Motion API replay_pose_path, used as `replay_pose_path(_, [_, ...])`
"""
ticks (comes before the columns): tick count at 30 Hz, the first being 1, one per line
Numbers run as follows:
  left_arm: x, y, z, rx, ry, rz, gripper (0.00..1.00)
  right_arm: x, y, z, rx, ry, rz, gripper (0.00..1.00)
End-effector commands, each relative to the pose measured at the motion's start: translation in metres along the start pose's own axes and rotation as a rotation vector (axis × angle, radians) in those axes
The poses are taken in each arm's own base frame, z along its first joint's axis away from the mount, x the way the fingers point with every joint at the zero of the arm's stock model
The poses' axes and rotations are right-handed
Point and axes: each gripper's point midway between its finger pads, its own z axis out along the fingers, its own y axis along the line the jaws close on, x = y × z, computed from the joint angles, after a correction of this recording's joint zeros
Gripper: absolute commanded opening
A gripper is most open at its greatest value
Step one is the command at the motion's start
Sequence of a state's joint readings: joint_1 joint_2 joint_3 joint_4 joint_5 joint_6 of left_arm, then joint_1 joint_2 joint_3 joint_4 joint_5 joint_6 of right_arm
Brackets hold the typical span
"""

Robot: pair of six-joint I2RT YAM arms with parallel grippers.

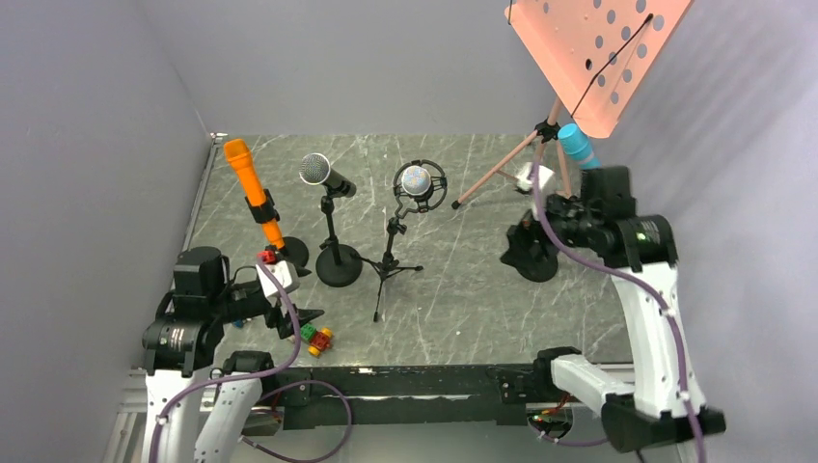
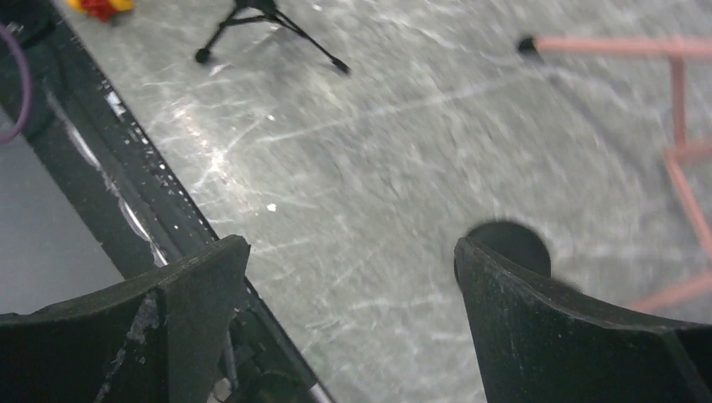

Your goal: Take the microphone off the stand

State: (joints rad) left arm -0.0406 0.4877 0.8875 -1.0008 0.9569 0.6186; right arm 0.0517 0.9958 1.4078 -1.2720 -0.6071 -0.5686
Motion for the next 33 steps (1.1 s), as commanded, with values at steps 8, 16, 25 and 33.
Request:
replay_pose_path(8, [-0.069, -0.018, 0.032, 0.266, -0.082, 0.264, 0.81, -0.111, 0.038, 0.033, -0.160, -0.171, -0.323, 0.99])
replay_pose_path(16, [-0.104, 0.008, 0.087, 0.055, -0.194, 0.179, 0.80, -0.171, 0.050, 0.043, -0.162, -0.284, -0.420, 1.00])
replay_pose_path(25, [-0.118, 0.046, 0.128, -0.234, -0.199, 0.125, 0.82, -0.190, 0.050, 0.044, -0.158, -0.343, -0.469, 1.00])
replay_pose_path(33, [-0.110, 0.045, 0.146, -0.229, -0.199, 0.133, 0.82, -0.207, 0.062, 0.066, -0.186, -0.392, -0.523, 1.00])
